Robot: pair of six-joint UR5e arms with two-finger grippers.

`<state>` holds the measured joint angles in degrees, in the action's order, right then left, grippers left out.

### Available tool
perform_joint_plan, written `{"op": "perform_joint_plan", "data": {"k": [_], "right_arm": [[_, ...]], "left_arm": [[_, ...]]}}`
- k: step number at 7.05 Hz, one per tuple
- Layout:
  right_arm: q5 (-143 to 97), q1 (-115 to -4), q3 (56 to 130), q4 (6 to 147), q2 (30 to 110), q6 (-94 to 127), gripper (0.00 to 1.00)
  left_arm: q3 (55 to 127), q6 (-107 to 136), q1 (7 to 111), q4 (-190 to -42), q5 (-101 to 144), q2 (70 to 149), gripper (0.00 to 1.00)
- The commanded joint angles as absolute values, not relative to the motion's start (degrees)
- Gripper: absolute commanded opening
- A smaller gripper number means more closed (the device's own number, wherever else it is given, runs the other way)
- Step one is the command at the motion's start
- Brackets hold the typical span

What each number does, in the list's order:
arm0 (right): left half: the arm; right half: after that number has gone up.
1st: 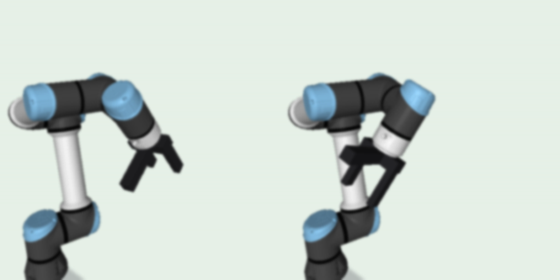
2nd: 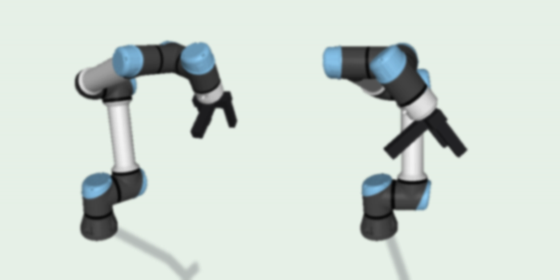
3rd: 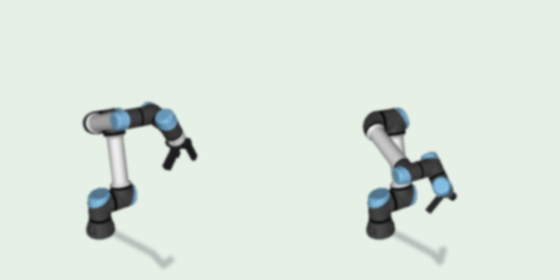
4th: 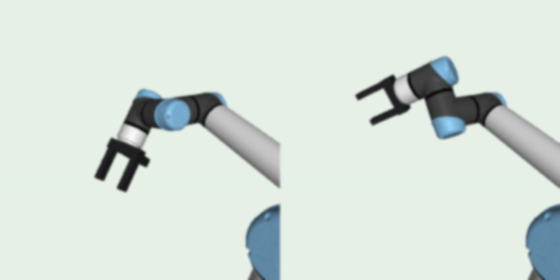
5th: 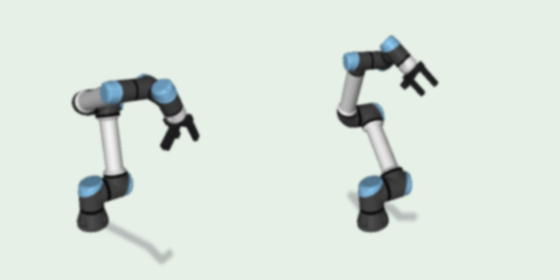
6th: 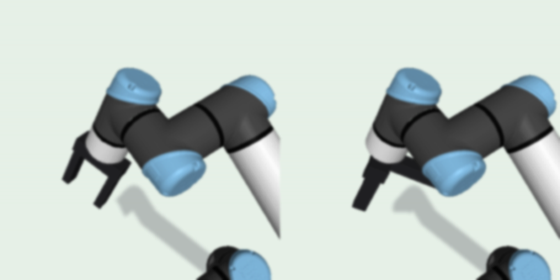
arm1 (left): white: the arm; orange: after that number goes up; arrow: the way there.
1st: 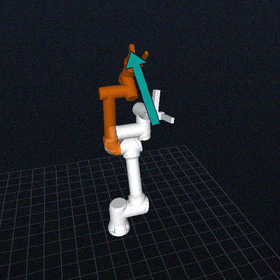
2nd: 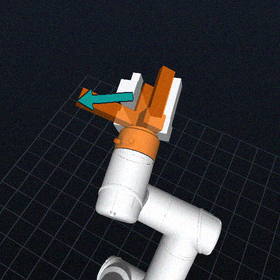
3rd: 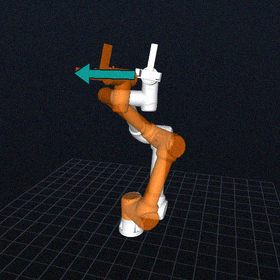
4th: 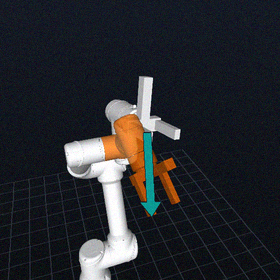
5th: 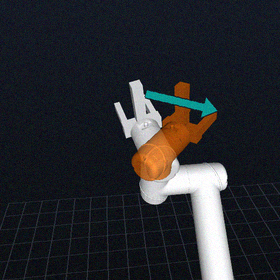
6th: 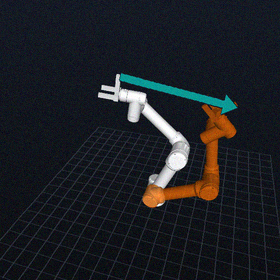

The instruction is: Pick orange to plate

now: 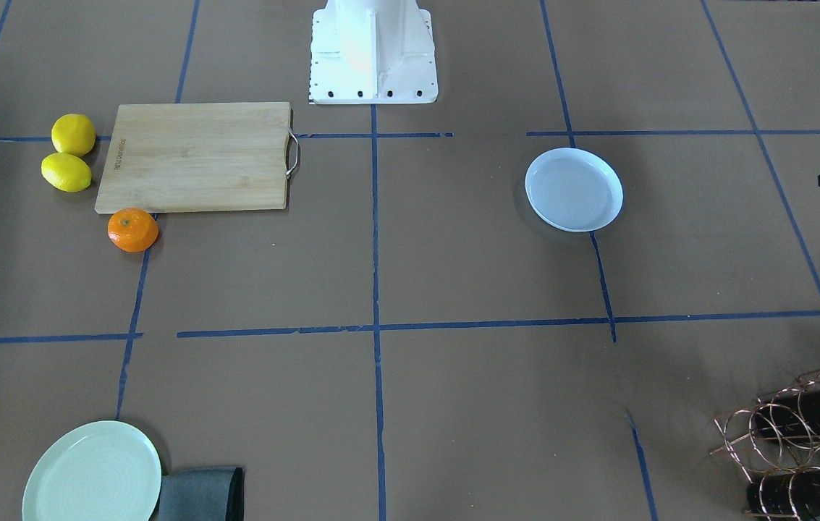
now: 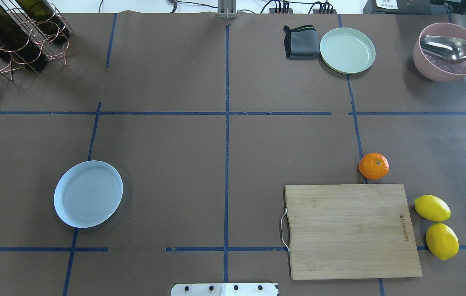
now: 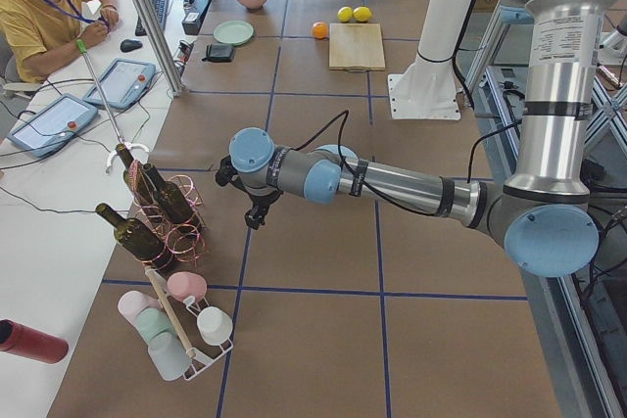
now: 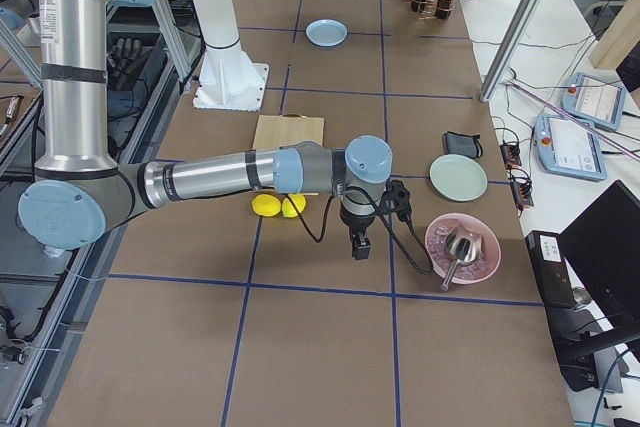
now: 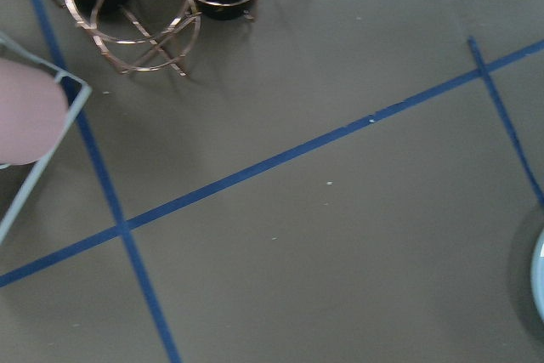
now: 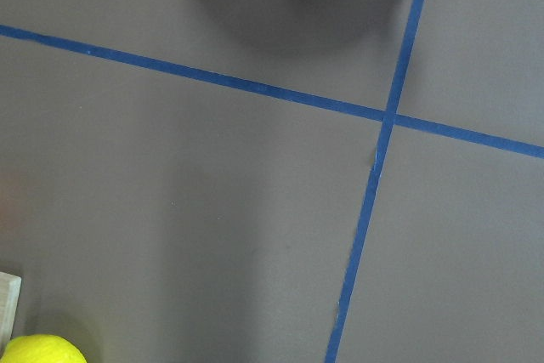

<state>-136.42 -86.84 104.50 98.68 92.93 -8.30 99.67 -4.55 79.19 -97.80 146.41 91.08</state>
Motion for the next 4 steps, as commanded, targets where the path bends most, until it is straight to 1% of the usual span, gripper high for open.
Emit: {"op": "perform_joint_plan", "data": {"k": [1,2,4], "right_arm": [[-137.81,-86.84,106.69,98.61,93.6,-8.35,1.0],[-137.81,-86.66,106.7,98.61,93.69,-8.44,1.0],[-137.55,-85.96,106.61,98.61,93.6,-8.35,1.0]], "left_arm": [[100.36,16.29,70.44,-108.4,143.71,91.14,1.0],[98.63,28.01,65.01,-116.37,142.05,91.14,1.0],[98.43,48.16,53.49,-125.21,129.16,91.58,0.97]]}}
